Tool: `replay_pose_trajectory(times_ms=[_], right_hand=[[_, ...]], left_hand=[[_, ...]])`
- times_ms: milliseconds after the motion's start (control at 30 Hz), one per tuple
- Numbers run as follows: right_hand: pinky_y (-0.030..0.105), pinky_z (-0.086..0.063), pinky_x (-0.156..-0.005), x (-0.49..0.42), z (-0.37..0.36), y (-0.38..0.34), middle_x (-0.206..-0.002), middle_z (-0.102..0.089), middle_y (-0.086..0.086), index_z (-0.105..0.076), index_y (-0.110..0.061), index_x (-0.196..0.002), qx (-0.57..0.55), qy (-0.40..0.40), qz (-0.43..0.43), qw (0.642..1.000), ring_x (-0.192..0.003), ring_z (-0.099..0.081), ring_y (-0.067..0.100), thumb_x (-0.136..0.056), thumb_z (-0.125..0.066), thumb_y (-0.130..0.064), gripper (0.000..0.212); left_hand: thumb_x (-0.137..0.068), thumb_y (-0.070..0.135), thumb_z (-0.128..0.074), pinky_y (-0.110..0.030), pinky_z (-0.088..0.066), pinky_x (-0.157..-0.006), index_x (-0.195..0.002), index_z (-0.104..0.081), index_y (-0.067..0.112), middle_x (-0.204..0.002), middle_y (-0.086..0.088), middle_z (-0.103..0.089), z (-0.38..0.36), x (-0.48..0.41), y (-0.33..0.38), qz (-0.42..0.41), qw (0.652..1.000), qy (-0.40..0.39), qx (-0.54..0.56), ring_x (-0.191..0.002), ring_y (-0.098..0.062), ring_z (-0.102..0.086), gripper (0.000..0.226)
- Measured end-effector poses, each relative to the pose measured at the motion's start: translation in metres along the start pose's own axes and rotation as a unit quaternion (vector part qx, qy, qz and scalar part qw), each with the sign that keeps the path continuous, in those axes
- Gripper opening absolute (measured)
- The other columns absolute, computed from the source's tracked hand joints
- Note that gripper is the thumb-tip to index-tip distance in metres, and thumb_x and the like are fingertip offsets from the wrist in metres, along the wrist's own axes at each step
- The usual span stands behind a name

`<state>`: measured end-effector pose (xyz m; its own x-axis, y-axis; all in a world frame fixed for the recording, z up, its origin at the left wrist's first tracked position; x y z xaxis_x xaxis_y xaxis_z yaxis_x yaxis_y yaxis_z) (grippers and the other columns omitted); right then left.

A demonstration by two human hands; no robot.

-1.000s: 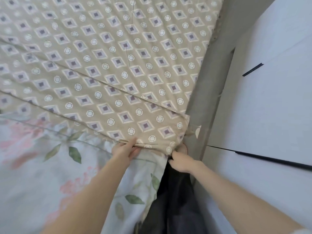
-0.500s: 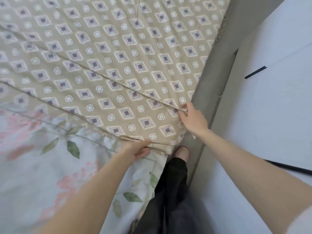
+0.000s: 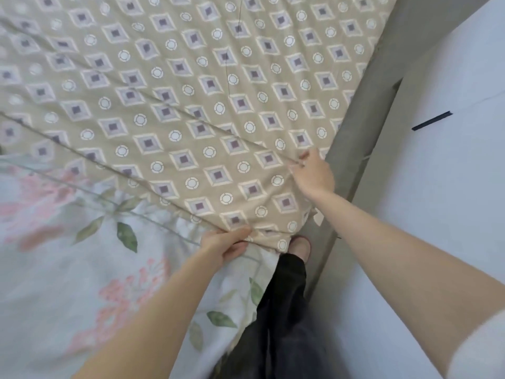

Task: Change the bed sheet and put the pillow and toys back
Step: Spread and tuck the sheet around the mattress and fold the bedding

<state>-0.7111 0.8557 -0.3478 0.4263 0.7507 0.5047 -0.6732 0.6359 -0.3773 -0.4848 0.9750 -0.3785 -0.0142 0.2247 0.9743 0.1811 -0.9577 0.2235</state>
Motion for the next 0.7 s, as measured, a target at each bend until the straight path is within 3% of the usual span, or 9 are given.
replay_pose_trajectory(times_ms=[100,167,267,333,467,567,633,700], right_hand=[[0.034,-0.047,-0.076,0.001,-0.012,-0.031,-0.097,-0.068,-0.003,-0.051,-0.025,-0.113,0.011,-0.063,0.097,0.993,-0.091,-0.063,0.023,-0.092,-0.047,-0.039,0.026],[0.036,-0.05,-0.079,-0.004,-0.017,-0.04,-0.085,-0.071,-0.002,-0.053,-0.023,-0.107,-0.02,-0.076,0.088,0.993,-0.079,-0.067,0.021,-0.093,-0.048,-0.037,0.02],[0.027,-0.049,-0.057,-0.013,-0.023,-0.042,-0.063,-0.068,-0.005,-0.053,-0.023,-0.087,-0.076,-0.061,0.042,0.994,-0.046,-0.062,0.009,-0.095,-0.048,-0.027,0.011],[0.023,-0.045,-0.047,-0.014,-0.03,-0.04,-0.062,-0.067,-0.003,-0.048,-0.022,-0.079,-0.149,-0.047,-0.005,0.988,-0.039,-0.059,0.012,-0.095,-0.048,-0.021,0.016],[0.036,-0.049,-0.064,-0.003,-0.039,-0.04,-0.083,-0.067,0.006,-0.042,-0.023,-0.087,-0.257,-0.005,-0.05,0.965,-0.058,-0.062,0.021,-0.093,-0.047,-0.009,0.015],[0.03,-0.04,-0.066,0.014,-0.037,-0.04,-0.082,-0.059,-0.002,-0.036,-0.02,-0.099,-0.185,-0.011,0.013,0.983,-0.071,-0.055,0.013,-0.09,-0.05,-0.01,0.019],[0.03,-0.036,-0.061,0.027,-0.033,-0.039,-0.081,-0.053,-0.006,-0.037,-0.017,-0.099,-0.144,-0.041,0.046,0.988,-0.075,-0.053,0.017,-0.089,-0.047,-0.009,0.017],[0.031,-0.039,-0.066,0.034,-0.025,-0.033,-0.092,-0.054,-0.003,-0.044,-0.014,-0.102,-0.093,-0.043,0.065,0.993,-0.088,-0.055,0.02,-0.088,-0.048,-0.005,0.018]], left_hand=[[-0.073,0.008,-0.081,-0.02,-0.056,-0.051,-0.086,-0.063,0.006,-0.07,-0.002,-0.061,0.01,0.0,0.015,-0.048,0.997,0.031,0.045,-0.055,-0.011,-0.055,0.022],[-0.074,0.008,-0.08,-0.02,-0.057,-0.054,-0.086,-0.063,0.004,-0.069,-0.001,-0.066,0.019,-0.003,0.02,-0.057,0.994,0.062,0.076,-0.055,-0.009,-0.059,0.021],[-0.077,0.006,-0.077,-0.018,-0.053,-0.051,-0.092,-0.059,-0.002,-0.073,-0.008,-0.066,0.027,-0.009,0.019,-0.059,0.993,0.07,0.078,-0.062,-0.018,-0.054,0.024],[-0.076,0.007,-0.079,-0.02,-0.053,-0.051,-0.089,-0.057,0.001,-0.074,-0.009,-0.06,0.029,-0.013,0.019,-0.06,0.993,0.084,0.06,-0.062,-0.02,-0.055,0.026],[-0.076,0.008,-0.078,-0.031,-0.053,-0.077,-0.092,-0.057,0.005,-0.064,-0.007,-0.064,0.03,-0.012,0.021,-0.042,0.993,0.098,0.047,-0.054,-0.018,-0.054,0.027],[-0.08,0.006,-0.074,-0.032,-0.048,-0.063,-0.086,-0.058,0.002,-0.072,-0.008,-0.063,0.019,0.002,0.021,-0.019,0.997,0.067,0.027,-0.051,-0.017,-0.045,0.018],[-0.079,0.01,-0.076,-0.031,-0.055,-0.062,-0.088,-0.059,0.003,-0.084,-0.011,-0.06,0.009,0.015,0.018,-0.012,0.999,0.038,-0.014,-0.062,-0.02,-0.057,0.021],[-0.08,0.013,-0.076,-0.034,-0.058,-0.076,-0.104,-0.061,0.002,-0.095,-0.013,-0.062,-0.005,0.024,0.008,0.006,0.999,-0.005,-0.041,-0.08,-0.024,-0.063,0.031]])
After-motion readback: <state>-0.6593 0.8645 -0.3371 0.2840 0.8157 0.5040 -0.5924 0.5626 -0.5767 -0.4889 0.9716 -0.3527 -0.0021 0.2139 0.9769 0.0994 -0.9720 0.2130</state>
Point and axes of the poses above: each hand's wrist, its own x-axis away from the middle knuckle, its own z-axis out of the back of the hand, y = z × x, the point moved 6 cm from there along -x, towards the middle knuckle
